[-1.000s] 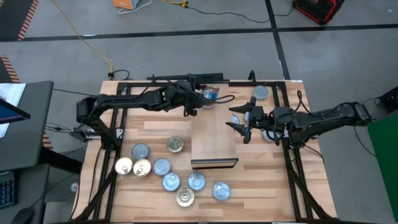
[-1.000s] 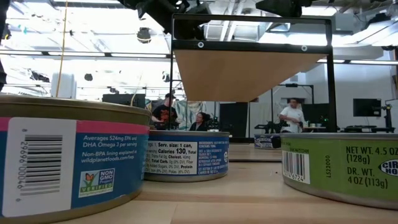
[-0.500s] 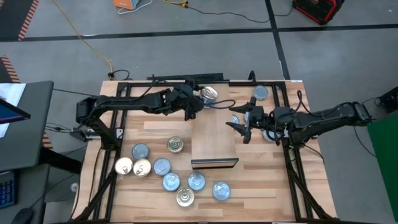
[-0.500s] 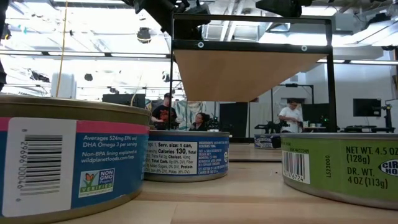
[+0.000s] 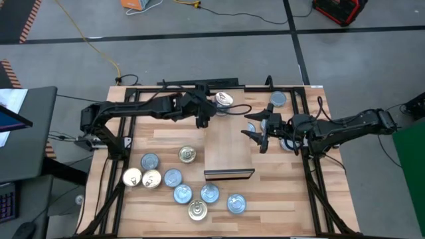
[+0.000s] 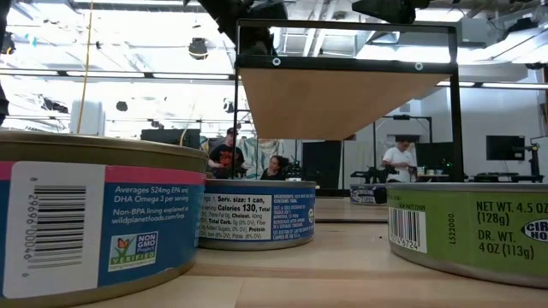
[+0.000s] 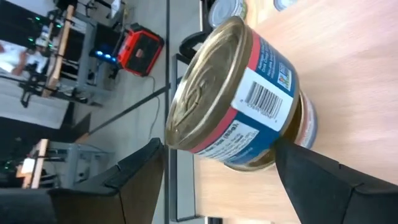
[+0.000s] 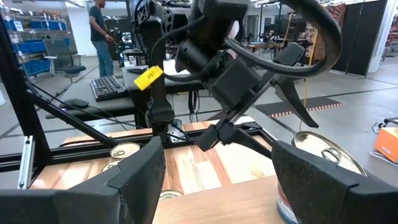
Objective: Stack canned seafood by type on shelf
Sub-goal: Stack the blue and pink tuna can on the shelf on top of the other blue and pink tuna can
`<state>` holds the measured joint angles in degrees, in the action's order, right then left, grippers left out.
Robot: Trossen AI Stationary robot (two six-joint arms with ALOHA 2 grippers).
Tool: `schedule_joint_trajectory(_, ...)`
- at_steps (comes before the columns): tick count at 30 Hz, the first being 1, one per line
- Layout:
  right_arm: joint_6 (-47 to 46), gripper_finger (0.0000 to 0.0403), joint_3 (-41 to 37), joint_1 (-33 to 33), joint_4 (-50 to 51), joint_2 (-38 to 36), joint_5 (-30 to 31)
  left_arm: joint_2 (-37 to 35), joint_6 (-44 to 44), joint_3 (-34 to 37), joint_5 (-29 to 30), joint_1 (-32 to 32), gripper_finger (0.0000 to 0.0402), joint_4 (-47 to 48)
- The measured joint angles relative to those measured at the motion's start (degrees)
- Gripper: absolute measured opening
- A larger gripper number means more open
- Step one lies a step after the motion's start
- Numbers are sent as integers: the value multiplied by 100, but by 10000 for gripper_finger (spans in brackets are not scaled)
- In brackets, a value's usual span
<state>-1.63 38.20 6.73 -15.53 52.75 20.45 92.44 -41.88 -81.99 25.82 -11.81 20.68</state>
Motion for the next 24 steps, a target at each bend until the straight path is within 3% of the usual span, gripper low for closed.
schedule_joint_trajectory(9,0,317,0,-1,13,0,0,-16,321,-154,52,17,291,612)
schedule_joint_trajectory(14,2,317,2,-3,85,-2,0,-334,878,-163,-36,259,291,1410)
schedule_joint_trajectory(19,-9,317,2,-12,35,-2,0,-734,2254,-162,-496,571,291,2776)
schedule_joint_trajectory(24,-193,317,4,-7,-15,-1,0,-1109,3768,233,-1277,606,291,3363)
